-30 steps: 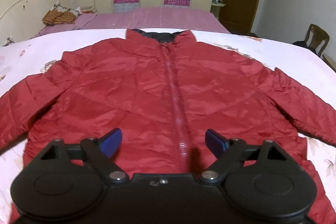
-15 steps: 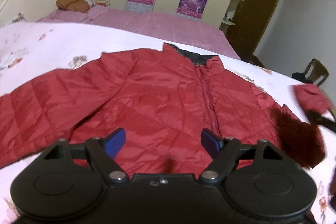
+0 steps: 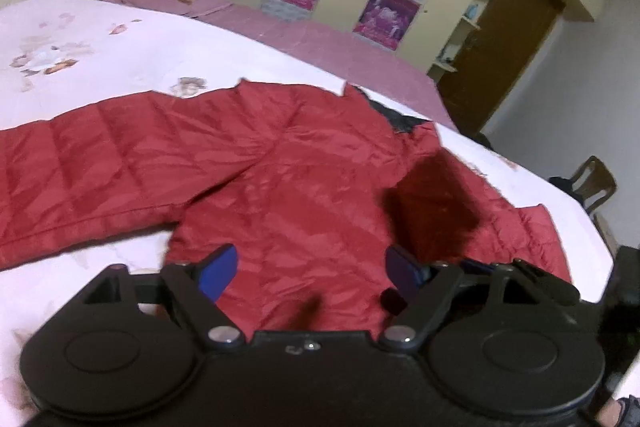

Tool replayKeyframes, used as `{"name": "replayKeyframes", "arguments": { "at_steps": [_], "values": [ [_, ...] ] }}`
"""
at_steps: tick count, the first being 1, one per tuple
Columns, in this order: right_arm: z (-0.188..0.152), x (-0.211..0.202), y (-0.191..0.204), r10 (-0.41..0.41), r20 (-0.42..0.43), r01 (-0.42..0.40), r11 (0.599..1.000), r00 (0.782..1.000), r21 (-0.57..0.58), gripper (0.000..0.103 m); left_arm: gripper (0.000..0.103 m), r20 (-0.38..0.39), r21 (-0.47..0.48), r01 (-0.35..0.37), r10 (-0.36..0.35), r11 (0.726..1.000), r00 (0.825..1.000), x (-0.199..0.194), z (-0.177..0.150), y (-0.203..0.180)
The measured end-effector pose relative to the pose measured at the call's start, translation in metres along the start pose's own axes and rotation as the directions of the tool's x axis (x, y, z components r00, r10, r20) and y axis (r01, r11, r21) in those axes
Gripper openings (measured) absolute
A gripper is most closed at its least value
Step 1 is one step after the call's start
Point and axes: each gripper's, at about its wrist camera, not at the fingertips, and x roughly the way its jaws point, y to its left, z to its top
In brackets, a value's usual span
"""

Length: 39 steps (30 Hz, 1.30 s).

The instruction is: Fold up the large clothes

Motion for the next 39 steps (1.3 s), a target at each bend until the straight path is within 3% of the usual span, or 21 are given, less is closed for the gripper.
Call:
{"name": "replayKeyframes", "arguments": {
  "at_steps": [3,6,7,10,15,19,22,25,29,31,32,37,39],
  "values": [
    [0.007,-0.010,-0.012,0.007,0.041,-0.008,0.999,0.999,0.041,0.079,0.090,0.000,0.028,0.050,-0.050,0.998,0.999,0.008,0.000,-0.016],
    [0.002,-0.042,-0.048,-0.007,0.081,-0.007,0.985,0.997,0.170,0.050,0.090,-0.033,0.102,0.092,-0.089,0.991,0.995,0.028,-0.002,-0.043],
    [-0.003,-0.054,-0.060,-0.041,0.093,0.021,0.977,0.995,0.211,0.044,0.090,-0.053,0.132,0.081,-0.075,0.988,0.996,0.039,-0.004,-0.050],
    [-0.014,-0.090,-0.099,-0.144,0.124,0.096,0.940,0.982,0.328,0.041,0.082,-0.106,0.145,0.004,0.011,0.989,0.994,0.070,-0.005,-0.056],
    [-0.032,-0.143,-0.156,-0.315,0.133,0.215,0.847,0.940,0.486,0.041,0.018,-0.107,0.134,-0.002,0.017,0.991,0.994,0.095,-0.001,-0.059],
    [-0.056,-0.167,-0.194,-0.398,0.061,0.286,0.749,0.915,0.598,0.041,0.017,-0.027,0.176,0.024,-0.020,0.984,0.999,0.090,0.014,-0.076],
    [-0.069,-0.183,-0.209,-0.405,0.022,0.299,0.709,0.914,0.639,0.041,0.017,0.072,0.159,-0.001,-0.011,0.987,0.997,0.071,0.029,-0.074],
    [-0.063,-0.183,-0.215,-0.384,0.021,0.285,0.719,0.923,0.633,0.040,0.017,0.143,0.114,-0.081,0.065,0.990,0.988,0.056,0.037,-0.048],
    [-0.061,-0.179,-0.212,-0.343,0.019,0.267,0.765,0.939,0.586,0.040,0.016,0.079,0.097,-0.124,0.116,0.988,0.990,0.071,0.031,-0.029],
    [-0.061,-0.168,-0.215,-0.312,0.011,0.250,0.782,0.950,0.571,0.009,0.016,0.068,0.100,-0.126,0.119,0.987,0.991,0.077,0.027,-0.031],
    [-0.060,-0.159,-0.214,-0.301,0.006,0.245,0.788,0.953,0.565,0.006,0.016,0.065,0.092,-0.126,0.120,0.988,0.991,0.080,0.025,-0.031],
    [-0.045,-0.131,-0.213,-0.268,0.023,0.219,0.829,0.963,0.514,0.006,0.016,0.052,0.072,-0.140,0.137,0.987,0.989,0.084,0.017,-0.026],
    [-0.043,-0.109,-0.216,-0.263,-0.033,0.246,0.842,0.964,0.481,0.006,0.017,0.036,0.072,-0.157,0.154,0.985,0.987,0.086,0.014,-0.023]
  ]
}}
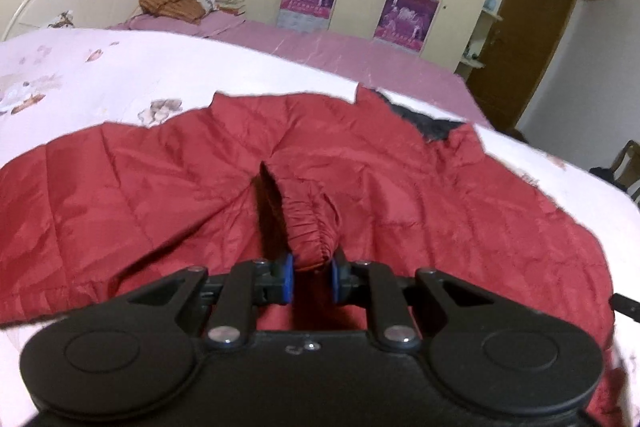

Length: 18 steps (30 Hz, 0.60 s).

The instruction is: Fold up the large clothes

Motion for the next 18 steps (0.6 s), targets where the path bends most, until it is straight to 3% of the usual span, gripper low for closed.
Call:
{"name": "replayKeyframes", "arguments": {
  "at_steps": [2,4,5,7,8,10,16,18],
  "values": [
    [0.000,0.027,-0.002,-0.024,-0.094,0.023,1.000,0.995,-0.009,0.006,0.017,-0.031,-0.001,0.001,-0.001,1.000,1.000,0.006,-0.003,0.005],
    [0.003,0.033,-0.004,-0.012,-0.097,0.011,1.000,0.995,-0.009,0.006,0.022,-0.052,0.028,0.010,-0.008,1.000,0.999,0.006,-0.004,0.008],
    [0.005,0.029,-0.005,-0.009,-0.092,0.008,1.000,0.996,-0.010,0.006,0.030,-0.052,0.047,-0.007,0.009,0.999,0.999,0.003,-0.002,0.008],
    [0.011,0.015,-0.011,0.013,-0.034,-0.013,1.000,0.999,0.013,0.006,0.034,0.008,0.105,-0.067,0.067,0.992,0.998,-0.014,0.003,0.003],
    [0.016,0.010,-0.013,0.022,-0.004,-0.022,1.000,1.000,0.021,0.006,0.036,0.058,0.131,-0.077,0.070,0.988,0.996,-0.023,0.006,-0.001],
    [0.028,0.007,-0.014,0.019,0.035,-0.020,1.000,0.999,0.010,0.006,0.036,0.079,0.170,-0.055,0.042,0.984,0.996,-0.026,0.013,-0.012],
    [0.052,0.053,-0.008,0.033,0.015,-0.032,0.999,0.999,-0.040,0.006,0.038,0.016,0.306,-0.014,0.009,0.952,1.000,0.027,0.016,-0.050],
    [0.053,0.075,-0.014,0.005,-0.014,-0.006,0.999,1.000,-0.054,0.006,0.039,-0.006,0.290,-0.013,0.016,0.957,1.000,0.042,0.016,-0.048]
  ]
}}
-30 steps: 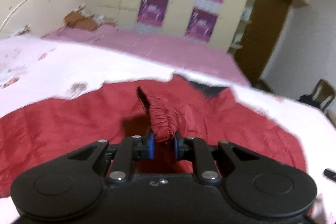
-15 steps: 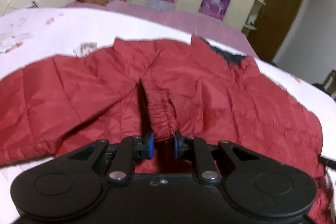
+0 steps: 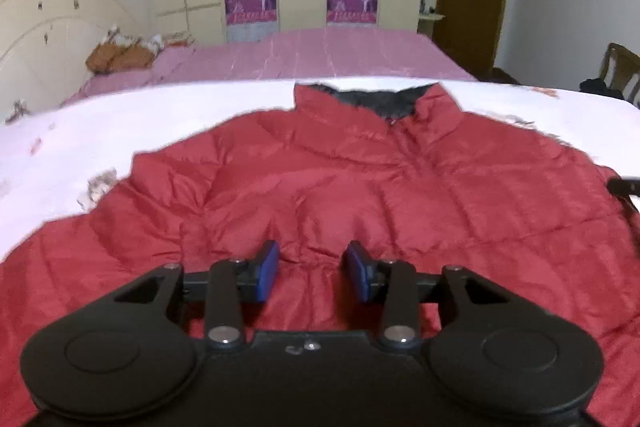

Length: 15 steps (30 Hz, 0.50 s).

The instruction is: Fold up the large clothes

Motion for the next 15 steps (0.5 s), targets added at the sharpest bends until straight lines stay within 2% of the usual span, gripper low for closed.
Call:
{"name": "replayKeyframes", "arguments": {
  "at_steps": [2,4,7,9,11,12,15],
  "values": [
    [-0.003,0.019,-0.014,-0.009,-0.060,0.010,1.000,0.998,0.013,0.006,0.039,-0.035,-0.036,0.020,-0.022,0.999,0.999,0.008,-0.003,0.008],
    [-0.006,0.021,-0.021,-0.005,-0.052,0.005,1.000,0.999,0.009,0.000,0.039,-0.050,-0.028,0.015,-0.017,0.999,0.999,0.009,-0.002,0.008],
    [-0.005,0.018,-0.020,-0.020,-0.058,0.020,1.000,0.998,-0.003,0.000,0.036,-0.056,-0.019,-0.009,0.008,1.000,0.998,0.002,0.002,0.002],
    [-0.002,0.002,-0.013,-0.029,-0.032,0.029,1.000,0.999,-0.001,0.000,0.043,-0.009,0.009,0.009,-0.009,1.000,1.000,-0.019,0.001,-0.008],
    [-0.004,-0.025,-0.006,0.022,-0.005,-0.022,1.000,1.000,0.004,0.000,0.053,0.030,0.009,0.024,-0.025,1.000,0.999,-0.039,-0.007,-0.018],
    [-0.008,-0.037,-0.003,0.032,0.002,-0.032,0.999,0.999,-0.003,0.000,0.055,0.039,-0.003,0.033,-0.033,0.999,0.999,-0.044,-0.011,-0.021],
    [-0.025,-0.052,0.008,0.080,-0.031,-0.080,0.997,0.996,-0.004,0.000,0.055,0.002,-0.027,0.048,-0.048,0.999,0.999,-0.041,-0.025,-0.030]
  ]
}}
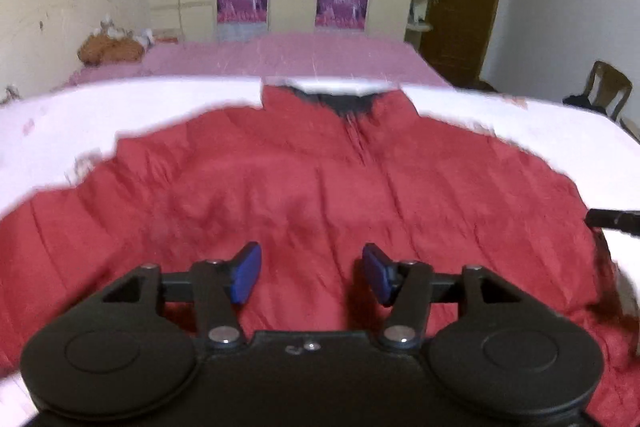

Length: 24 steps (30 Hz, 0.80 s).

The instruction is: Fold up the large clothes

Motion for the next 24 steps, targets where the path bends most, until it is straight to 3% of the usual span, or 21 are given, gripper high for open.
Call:
{"name": "replayKeyframes", "arguments": {
  "at_steps": [3,7,8,10,11,12,13,15,16,19,21,24],
  "values": [
    [-0.018,0.014,0.005,-0.043,-0.081,0.041,0.999,0.996,-0.033,0.000,0.056,-0.054,-0.057,-0.005,0.002,0.998,0.999,0.017,-0.005,0.004],
    [-0.014,0.016,0.009,-0.065,-0.097,0.061,0.997,0.993,-0.044,0.000,0.056,-0.074,-0.051,-0.024,0.020,0.998,0.997,0.021,0.003,0.002],
    [-0.011,0.014,0.011,-0.073,-0.095,0.069,0.997,0.993,-0.046,0.000,0.059,-0.067,-0.057,-0.019,0.016,0.998,0.998,0.016,0.003,0.004],
    [-0.008,0.002,0.017,-0.083,-0.064,0.080,0.996,0.995,-0.049,0.001,0.086,-0.008,-0.083,-0.045,0.044,0.996,0.999,-0.003,-0.001,0.012],
    [-0.009,-0.003,0.019,-0.090,-0.049,0.087,0.995,0.995,-0.048,0.013,0.099,0.021,-0.096,-0.068,0.070,0.993,0.997,-0.014,-0.005,0.017],
    [-0.010,-0.011,0.022,-0.111,-0.032,0.109,0.993,0.993,-0.044,0.071,0.100,0.054,-0.111,-0.084,0.090,0.990,0.994,-0.028,-0.011,0.026],
    [-0.012,-0.019,0.023,-0.110,0.006,0.110,0.993,0.994,-0.040,0.102,0.099,0.073,-0.128,-0.087,0.097,0.988,0.993,-0.039,-0.016,0.037],
    [-0.014,-0.034,0.031,-0.107,0.027,0.109,0.993,0.994,-0.055,0.101,0.096,0.086,-0.188,-0.100,0.118,0.977,0.989,-0.059,-0.027,0.064],
    [-0.016,-0.039,0.035,-0.114,0.025,0.116,0.992,0.993,-0.060,0.093,0.094,0.088,-0.237,-0.108,0.131,0.966,0.987,-0.072,-0.037,0.083],
    [-0.023,-0.051,0.048,-0.166,0.008,0.166,0.986,0.986,-0.033,0.070,0.075,0.061,-0.382,-0.138,0.174,0.914,0.983,-0.104,-0.068,0.137],
    [-0.028,-0.057,0.056,-0.166,0.002,0.166,0.986,0.986,0.014,0.064,0.070,0.050,-0.481,-0.163,0.212,0.862,0.976,-0.126,-0.093,0.172],
    [-0.034,-0.059,0.079,-0.165,-0.014,0.166,0.986,0.986,0.023,0.064,0.070,0.041,-0.647,-0.202,0.299,0.735,0.954,-0.164,-0.133,0.222]
  ]
}}
